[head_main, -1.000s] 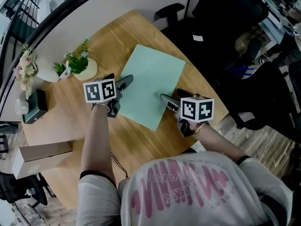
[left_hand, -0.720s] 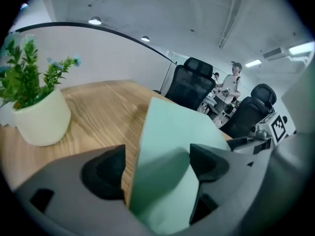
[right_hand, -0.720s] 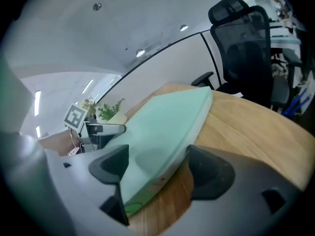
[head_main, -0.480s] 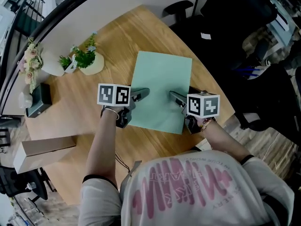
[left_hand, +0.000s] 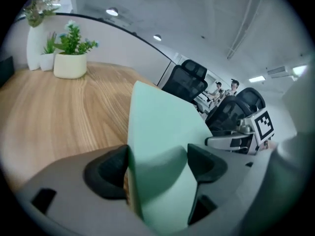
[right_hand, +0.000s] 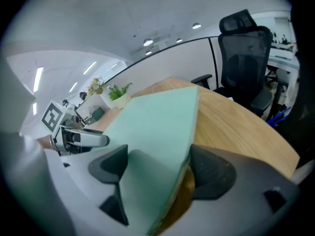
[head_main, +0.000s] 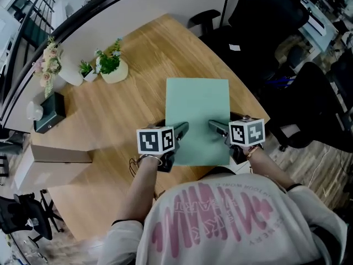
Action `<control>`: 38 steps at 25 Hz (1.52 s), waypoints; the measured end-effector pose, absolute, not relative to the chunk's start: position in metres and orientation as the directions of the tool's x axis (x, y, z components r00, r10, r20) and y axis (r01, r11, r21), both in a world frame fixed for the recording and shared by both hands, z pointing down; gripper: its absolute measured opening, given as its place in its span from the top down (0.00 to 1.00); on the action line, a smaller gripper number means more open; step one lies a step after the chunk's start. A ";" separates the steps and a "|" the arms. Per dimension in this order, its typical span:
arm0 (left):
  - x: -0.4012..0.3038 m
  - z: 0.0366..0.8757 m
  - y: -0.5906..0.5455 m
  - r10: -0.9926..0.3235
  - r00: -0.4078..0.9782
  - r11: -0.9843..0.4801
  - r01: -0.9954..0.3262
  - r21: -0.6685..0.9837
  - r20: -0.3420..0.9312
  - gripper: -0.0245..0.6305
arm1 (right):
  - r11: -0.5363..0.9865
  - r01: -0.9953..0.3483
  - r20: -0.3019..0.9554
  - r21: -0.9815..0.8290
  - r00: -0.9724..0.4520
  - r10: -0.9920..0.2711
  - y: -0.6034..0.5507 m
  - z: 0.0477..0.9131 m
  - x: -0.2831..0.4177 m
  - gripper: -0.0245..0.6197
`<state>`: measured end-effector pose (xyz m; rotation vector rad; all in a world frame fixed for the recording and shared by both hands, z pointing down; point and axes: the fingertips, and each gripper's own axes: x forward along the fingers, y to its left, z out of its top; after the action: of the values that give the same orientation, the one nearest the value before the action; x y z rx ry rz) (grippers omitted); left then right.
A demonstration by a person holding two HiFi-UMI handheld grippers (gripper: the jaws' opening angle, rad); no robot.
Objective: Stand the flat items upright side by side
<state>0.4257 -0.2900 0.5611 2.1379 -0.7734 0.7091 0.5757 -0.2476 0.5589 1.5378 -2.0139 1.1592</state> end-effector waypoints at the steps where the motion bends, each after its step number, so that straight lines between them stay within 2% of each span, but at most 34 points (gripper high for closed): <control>1: 0.423 0.554 -0.281 -0.325 0.667 -0.549 -0.710 0.441 0.670 0.38 | 0.092 -0.921 0.677 -0.379 -0.344 -0.651 -0.242 0.552 0.573 0.35; 7: 0.412 0.489 -0.239 -0.463 0.681 -0.634 -0.702 0.325 0.567 0.39 | 0.177 -0.950 0.529 -0.257 -0.291 -0.797 -0.210 0.484 0.562 0.35; 12: 0.377 0.446 -0.210 -0.610 0.634 -0.630 -0.752 0.195 0.476 0.40 | 0.263 -0.948 0.437 -0.179 -0.316 -0.842 -0.190 0.445 0.528 0.35; 20: 0.247 0.416 -0.173 -0.769 0.459 -0.438 -0.885 0.157 0.445 0.42 | 0.470 -0.863 0.375 -0.184 -0.504 -0.778 -0.186 0.425 0.402 0.35; 26: 0.158 0.413 -0.152 -0.833 0.343 -0.321 -0.939 0.126 0.434 0.42 | 0.581 -0.798 0.357 -0.161 -0.596 -0.719 -0.183 0.420 0.307 0.36; 38: -0.032 0.378 -0.132 -0.886 0.328 -0.322 -0.944 0.075 0.329 0.42 | 0.621 -0.781 0.272 -0.073 -0.614 -0.741 -0.169 0.379 0.117 0.36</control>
<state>-0.0321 -0.1320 0.3783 2.3419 -1.6535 0.3328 0.1173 -0.1695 0.3794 1.2521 -2.6288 0.2713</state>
